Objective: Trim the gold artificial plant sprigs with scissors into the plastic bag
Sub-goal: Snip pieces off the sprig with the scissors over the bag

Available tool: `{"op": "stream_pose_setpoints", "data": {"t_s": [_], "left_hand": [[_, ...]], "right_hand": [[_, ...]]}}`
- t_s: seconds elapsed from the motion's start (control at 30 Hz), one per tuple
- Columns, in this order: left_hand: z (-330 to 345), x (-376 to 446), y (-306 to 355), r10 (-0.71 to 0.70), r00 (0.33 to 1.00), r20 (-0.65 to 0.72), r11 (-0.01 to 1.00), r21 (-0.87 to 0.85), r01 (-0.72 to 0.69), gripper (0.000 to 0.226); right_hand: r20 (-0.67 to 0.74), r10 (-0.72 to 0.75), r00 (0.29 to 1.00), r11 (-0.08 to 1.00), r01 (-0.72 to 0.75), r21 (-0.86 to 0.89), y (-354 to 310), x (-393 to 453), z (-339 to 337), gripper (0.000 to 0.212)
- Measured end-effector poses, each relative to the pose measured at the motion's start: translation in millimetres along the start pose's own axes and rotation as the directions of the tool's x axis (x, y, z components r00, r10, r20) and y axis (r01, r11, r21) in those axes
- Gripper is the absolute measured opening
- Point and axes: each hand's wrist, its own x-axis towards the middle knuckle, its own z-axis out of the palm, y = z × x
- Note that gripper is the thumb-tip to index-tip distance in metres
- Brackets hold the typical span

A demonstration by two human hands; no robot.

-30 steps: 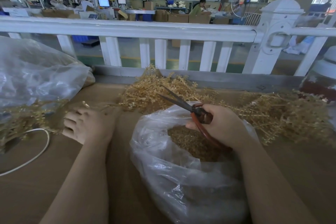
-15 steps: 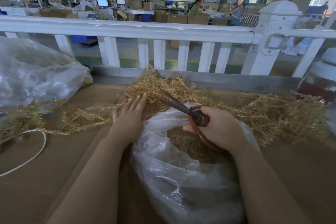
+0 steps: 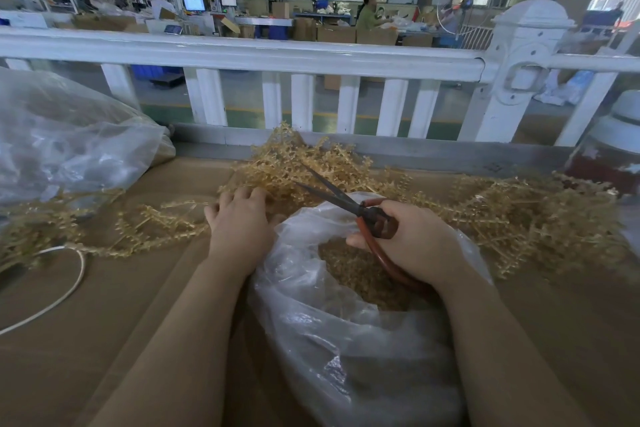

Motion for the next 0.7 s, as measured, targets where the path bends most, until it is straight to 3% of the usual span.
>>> {"op": "stream_pose_setpoints", "data": {"t_s": [0.17, 0.27, 0.3, 0.37, 0.43, 0.5, 0.6, 0.7], "left_hand": [[-0.2, -3.6, 4.4, -0.037, 0.988, -0.153, 0.987, -0.162, 0.012, 0.03], [-7.6, -2.8, 5.7, -0.164, 0.941, -0.296, 0.875, -0.485, 0.0, 0.028], [-11.9, -2.6, 7.0, -0.231, 0.93, -0.286, 0.755, -0.655, -0.014, 0.027], [-23.8, -3.7, 10.2, -0.31, 0.933, -0.183, 0.376, -0.925, -0.056, 0.021], [-37.6, -4.5, 9.2, -0.304, 0.95, -0.073, -0.028, -0.996, -0.085, 0.013], [-50.1, -3.3, 5.9, -0.222, 0.975, -0.013, -0.304, -0.949, -0.082, 0.01], [-63.3, -4.4, 8.8, -0.046, 0.996, -0.076, -0.474, -0.876, -0.089, 0.014], [-69.5, -12.6, 27.0, 0.125, 0.978, -0.17, -0.452, -0.887, -0.096, 0.019]], "right_hand": [[0.019, 0.004, 1.0, 1.0, -0.004, -0.001, -1.7, -0.8, -1.9, 0.064], [0.017, 0.012, 1.0, 1.0, -0.012, 0.025, -5.0, -2.4, -3.5, 0.059], [0.015, 0.015, 1.0, 0.999, -0.016, 0.043, -6.5, -3.1, -4.3, 0.054], [0.015, 0.014, 1.0, 0.997, -0.015, 0.075, -10.5, -5.1, -6.7, 0.038], [-0.006, 0.02, 1.0, 0.992, -0.019, 0.124, -12.8, -6.2, -9.1, 0.043], [-0.05, 0.051, 0.997, 0.976, -0.039, 0.215, -12.4, -5.8, -9.6, 0.064], [-0.069, 0.109, 0.992, 0.92, -0.074, 0.385, -14.3, -3.9, -12.3, 0.068], [0.051, 0.14, 0.989, 0.699, -0.136, 0.702, -18.1, -5.9, -19.9, 0.076]]}}
